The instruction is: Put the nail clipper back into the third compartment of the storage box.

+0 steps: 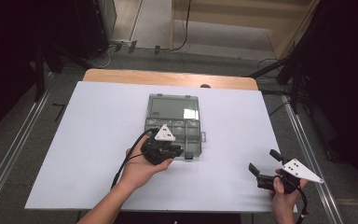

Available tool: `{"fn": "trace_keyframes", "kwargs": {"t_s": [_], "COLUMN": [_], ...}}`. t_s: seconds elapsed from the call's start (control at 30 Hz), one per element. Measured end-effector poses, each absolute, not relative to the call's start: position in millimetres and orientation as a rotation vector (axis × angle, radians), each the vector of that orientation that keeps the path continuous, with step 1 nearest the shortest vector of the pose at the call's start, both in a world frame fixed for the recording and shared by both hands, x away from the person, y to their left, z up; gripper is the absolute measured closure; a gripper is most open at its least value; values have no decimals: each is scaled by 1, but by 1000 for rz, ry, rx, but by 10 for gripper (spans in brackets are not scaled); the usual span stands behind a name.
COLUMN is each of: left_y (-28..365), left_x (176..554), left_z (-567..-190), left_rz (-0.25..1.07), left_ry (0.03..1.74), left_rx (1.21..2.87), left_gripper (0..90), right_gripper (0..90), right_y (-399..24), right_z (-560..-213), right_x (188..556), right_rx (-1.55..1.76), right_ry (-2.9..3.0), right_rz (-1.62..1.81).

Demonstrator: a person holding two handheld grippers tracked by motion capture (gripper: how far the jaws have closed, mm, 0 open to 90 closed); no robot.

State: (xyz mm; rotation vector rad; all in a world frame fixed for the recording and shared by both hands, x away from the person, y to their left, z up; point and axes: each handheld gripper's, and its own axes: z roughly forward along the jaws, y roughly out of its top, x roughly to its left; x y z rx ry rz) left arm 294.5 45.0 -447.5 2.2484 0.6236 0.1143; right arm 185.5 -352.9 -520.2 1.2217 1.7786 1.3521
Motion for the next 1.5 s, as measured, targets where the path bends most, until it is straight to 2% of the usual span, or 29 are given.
{"fn": "trace_keyframes", "kwargs": {"t_s": [1.0, 1.5], "left_y": [37, 28], "left_x": [336, 356], "left_z": [-431, -435], "left_rz": [164, 182], "left_ry": [664, 703], "left_rx": [2230, 2217], "left_gripper": [793, 793], "right_gripper": [0, 0], "right_y": [-353, -353], "right_z": [-520, -520], "right_x": [186, 186], "right_rx": [1217, 1219], "right_ry": [1783, 1787], "right_rz": [1356, 1354]}}
